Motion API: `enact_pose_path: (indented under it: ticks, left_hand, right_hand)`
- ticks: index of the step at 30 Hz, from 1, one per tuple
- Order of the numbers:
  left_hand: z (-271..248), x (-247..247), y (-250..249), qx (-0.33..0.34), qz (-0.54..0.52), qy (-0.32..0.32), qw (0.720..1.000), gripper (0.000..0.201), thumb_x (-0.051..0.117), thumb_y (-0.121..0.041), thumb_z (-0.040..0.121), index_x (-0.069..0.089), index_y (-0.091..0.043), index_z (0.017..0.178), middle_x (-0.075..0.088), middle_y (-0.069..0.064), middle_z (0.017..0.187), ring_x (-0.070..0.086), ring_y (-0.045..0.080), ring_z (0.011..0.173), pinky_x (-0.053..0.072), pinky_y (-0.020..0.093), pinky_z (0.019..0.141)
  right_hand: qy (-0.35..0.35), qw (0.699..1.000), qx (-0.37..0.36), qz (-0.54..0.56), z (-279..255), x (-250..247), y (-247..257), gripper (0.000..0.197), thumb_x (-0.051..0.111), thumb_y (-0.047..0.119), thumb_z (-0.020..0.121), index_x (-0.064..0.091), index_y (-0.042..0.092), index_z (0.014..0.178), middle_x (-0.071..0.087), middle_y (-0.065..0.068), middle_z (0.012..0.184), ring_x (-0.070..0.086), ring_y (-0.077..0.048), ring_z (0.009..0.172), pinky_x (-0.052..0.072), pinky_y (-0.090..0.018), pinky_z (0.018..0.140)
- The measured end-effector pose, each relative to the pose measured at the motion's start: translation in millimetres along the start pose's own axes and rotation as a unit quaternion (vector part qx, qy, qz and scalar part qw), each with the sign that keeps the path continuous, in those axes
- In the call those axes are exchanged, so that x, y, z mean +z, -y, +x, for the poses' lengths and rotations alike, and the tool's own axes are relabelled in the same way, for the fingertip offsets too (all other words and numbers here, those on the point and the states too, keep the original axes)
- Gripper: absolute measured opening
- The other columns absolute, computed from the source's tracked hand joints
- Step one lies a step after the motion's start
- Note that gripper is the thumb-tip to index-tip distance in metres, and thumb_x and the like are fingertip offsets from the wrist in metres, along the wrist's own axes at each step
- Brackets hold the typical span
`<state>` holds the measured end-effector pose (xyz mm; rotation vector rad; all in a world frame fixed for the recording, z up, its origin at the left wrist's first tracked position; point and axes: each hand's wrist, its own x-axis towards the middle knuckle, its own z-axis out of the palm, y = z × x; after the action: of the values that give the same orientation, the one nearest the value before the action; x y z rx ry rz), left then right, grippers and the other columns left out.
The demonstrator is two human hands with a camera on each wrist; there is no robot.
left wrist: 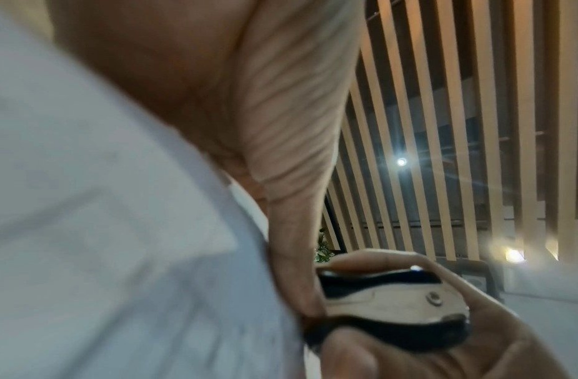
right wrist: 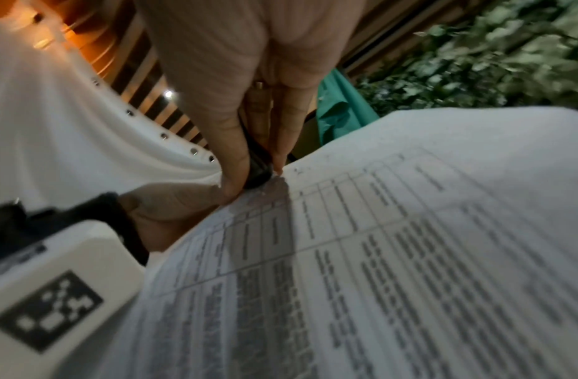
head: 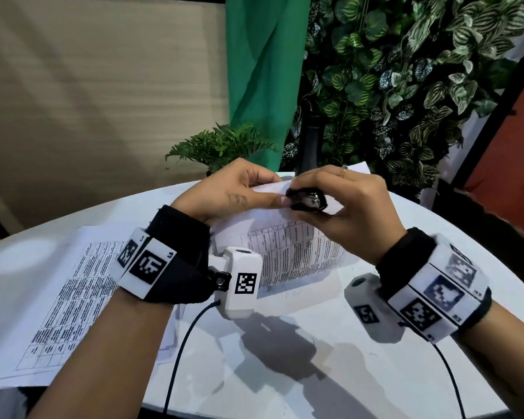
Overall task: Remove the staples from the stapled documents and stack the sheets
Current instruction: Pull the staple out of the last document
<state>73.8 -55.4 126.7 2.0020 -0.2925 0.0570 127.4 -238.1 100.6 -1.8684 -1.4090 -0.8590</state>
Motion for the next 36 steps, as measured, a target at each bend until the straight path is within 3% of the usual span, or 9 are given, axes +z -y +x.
enact_pose_path:
  ticks: [3, 7, 10, 17, 19, 25, 29, 32, 36]
  left_hand:
    - [-1.3, 0.8, 3.0, 0.003, -0.059, -0.021, 0.998, 0.027, 0.074, -0.018, 0.074, 0.070, 0.000, 0.094, 0.070, 0.024, 0.096, 0.064, 0.026, 0.084, 0.050, 0.035, 0.085]
    - [-2.4, 2.6, 3.5, 0.015, -0.085, -0.030, 0.996, 0.025, 0.074, -0.016, 0.074, 0.070, 0.000, 0.092, 0.072, 0.013, 0.085, 0.066, 0.019, 0.077, 0.053, 0.027, 0.077]
    - [-4.1, 6.5, 1.4, 0.023, -0.101, -0.044, 0.994, 0.025, 0.069, -0.016, 0.071, 0.069, 0.001, 0.090, 0.071, 0.006, 0.076, 0.064, 0.012, 0.065, 0.052, 0.020, 0.063]
    - [-5.3, 11.9, -1.1, 0.042, -0.069, -0.081, 0.993, 0.002, 0.066, -0.006, 0.081, 0.068, -0.005, 0.082, 0.062, 0.007, 0.073, 0.054, 0.005, 0.061, 0.042, 0.012, 0.059]
    - [-3.2, 13.4, 1.4, 0.052, -0.045, -0.108, 0.992, 0.008, 0.068, -0.013, 0.078, 0.068, -0.004, 0.078, 0.057, 0.007, 0.071, 0.049, 0.008, 0.063, 0.037, 0.014, 0.057]
    - [0.8, 18.5, 5.6, 0.080, 0.025, -0.171, 0.982, 0.017, 0.069, -0.030, 0.067, 0.070, -0.014, 0.068, 0.062, 0.004, 0.072, 0.054, 0.008, 0.068, 0.041, 0.024, 0.065]
    - [3.8, 21.5, 8.5, 0.088, 0.054, -0.214, 0.971, 0.015, 0.063, -0.043, 0.063, 0.067, -0.028, 0.062, 0.063, -0.001, 0.071, 0.056, 0.012, 0.069, 0.047, 0.039, 0.067]
    - [5.1, 19.6, 13.1, 0.078, 0.077, -0.252, 0.961, 0.017, 0.059, -0.045, 0.061, 0.065, -0.029, 0.057, 0.059, -0.009, 0.060, 0.053, 0.011, 0.060, 0.045, 0.036, 0.061]
    - [-0.6, 6.9, 14.6, 0.062, 0.087, -0.268, 0.958, 0.031, 0.056, -0.046, 0.058, 0.067, -0.018, 0.061, 0.059, -0.008, 0.056, 0.051, 0.009, 0.056, 0.043, 0.028, 0.061]
  right_hand:
    - [-0.036, 0.994, 0.066, 0.080, -2.9, -1.3, 2.0, 0.030, 0.080, 0.022, 0.069, 0.070, 0.004, 0.092, 0.071, -0.004, 0.086, 0.067, -0.018, 0.077, 0.054, -0.033, 0.070]
    - [-0.058, 0.976, 0.123, 0.172, -4.5, -1.3, 4.4, 0.033, 0.081, 0.019, 0.067, 0.069, 0.007, 0.095, 0.071, -0.004, 0.089, 0.069, -0.016, 0.083, 0.057, -0.035, 0.074]
    - [-0.067, 0.968, 0.134, 0.203, -4.7, 0.3, 5.2, 0.034, 0.082, 0.016, 0.066, 0.068, 0.009, 0.097, 0.071, -0.003, 0.090, 0.070, -0.013, 0.084, 0.057, -0.028, 0.076]
    - [-0.072, 0.958, 0.145, 0.238, -5.2, -1.1, 6.9, 0.037, 0.080, 0.020, 0.065, 0.066, 0.014, 0.098, 0.069, 0.005, 0.093, 0.069, -0.007, 0.085, 0.052, -0.017, 0.077]
    - [-0.069, 0.958, 0.146, 0.237, -4.4, -1.7, 6.9, 0.037, 0.081, 0.019, 0.065, 0.066, 0.015, 0.098, 0.069, 0.004, 0.094, 0.069, -0.007, 0.086, 0.053, -0.018, 0.077]
    - [-0.079, 0.984, 0.112, 0.117, -3.1, -1.0, 12.2, 0.030, 0.080, 0.020, 0.068, 0.070, 0.007, 0.093, 0.070, 0.001, 0.087, 0.066, -0.011, 0.080, 0.055, -0.026, 0.073]
    - [-0.087, 0.995, 0.037, -0.036, 0.5, 5.0, 18.1, 0.022, 0.076, 0.016, 0.069, 0.070, 0.002, 0.085, 0.071, -0.007, 0.084, 0.067, -0.026, 0.074, 0.054, -0.037, 0.063]
    - [-0.088, 0.988, 0.011, -0.125, 1.9, 8.1, 21.3, 0.017, 0.075, 0.012, 0.068, 0.068, 0.002, 0.080, 0.070, -0.009, 0.081, 0.065, -0.031, 0.070, 0.053, -0.037, 0.056]
    - [-0.084, 0.986, 0.058, -0.130, -1.1, 0.7, 18.9, 0.020, 0.075, 0.016, 0.067, 0.068, 0.003, 0.080, 0.068, -0.008, 0.075, 0.063, -0.031, 0.065, 0.052, -0.037, 0.055]
